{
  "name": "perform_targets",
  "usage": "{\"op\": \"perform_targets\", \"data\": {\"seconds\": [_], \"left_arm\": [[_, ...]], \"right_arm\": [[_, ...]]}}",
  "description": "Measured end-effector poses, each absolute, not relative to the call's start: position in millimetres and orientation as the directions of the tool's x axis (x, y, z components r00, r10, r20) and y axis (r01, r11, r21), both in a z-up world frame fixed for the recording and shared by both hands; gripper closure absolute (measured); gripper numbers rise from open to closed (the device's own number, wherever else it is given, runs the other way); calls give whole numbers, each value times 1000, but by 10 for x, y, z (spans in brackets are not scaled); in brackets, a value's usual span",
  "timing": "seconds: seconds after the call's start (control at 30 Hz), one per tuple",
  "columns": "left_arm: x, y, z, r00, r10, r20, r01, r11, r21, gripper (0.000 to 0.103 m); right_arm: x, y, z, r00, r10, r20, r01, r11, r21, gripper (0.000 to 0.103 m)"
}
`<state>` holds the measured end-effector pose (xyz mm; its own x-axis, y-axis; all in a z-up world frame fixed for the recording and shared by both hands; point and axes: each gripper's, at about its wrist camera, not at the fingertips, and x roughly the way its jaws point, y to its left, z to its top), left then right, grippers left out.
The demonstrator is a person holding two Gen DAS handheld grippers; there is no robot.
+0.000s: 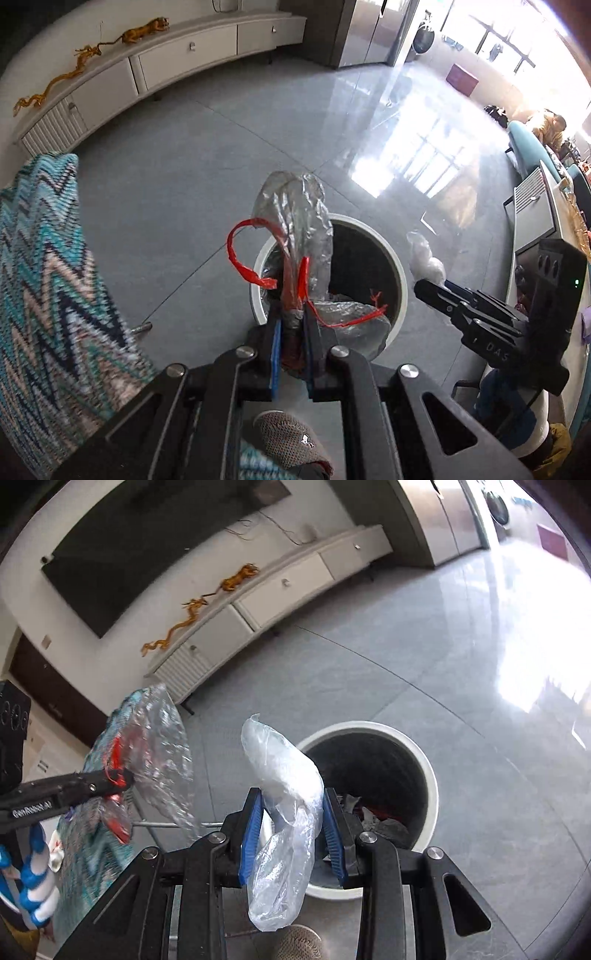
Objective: Collect trash
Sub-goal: 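Carry both plastic bags over the bin and open both tools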
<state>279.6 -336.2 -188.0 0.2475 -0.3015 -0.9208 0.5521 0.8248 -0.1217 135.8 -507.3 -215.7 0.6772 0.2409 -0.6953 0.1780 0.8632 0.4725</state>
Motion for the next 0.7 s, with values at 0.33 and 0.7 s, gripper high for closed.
{"op": "perform_targets", "data": {"seconds": [0.33, 0.7], "left_arm": [[3095, -3768, -2351, 127, -306, -944, 507, 838, -203, 82], [2968, -3562, -2020, 195, -379, -904, 472, 845, -252, 53]], "right_arm": [[1709, -5314, -2717, 596, 217, -773, 277, 848, 452, 67], [1517, -5415, -2535, 613, 170, -771, 318, 841, 438, 52]]}}
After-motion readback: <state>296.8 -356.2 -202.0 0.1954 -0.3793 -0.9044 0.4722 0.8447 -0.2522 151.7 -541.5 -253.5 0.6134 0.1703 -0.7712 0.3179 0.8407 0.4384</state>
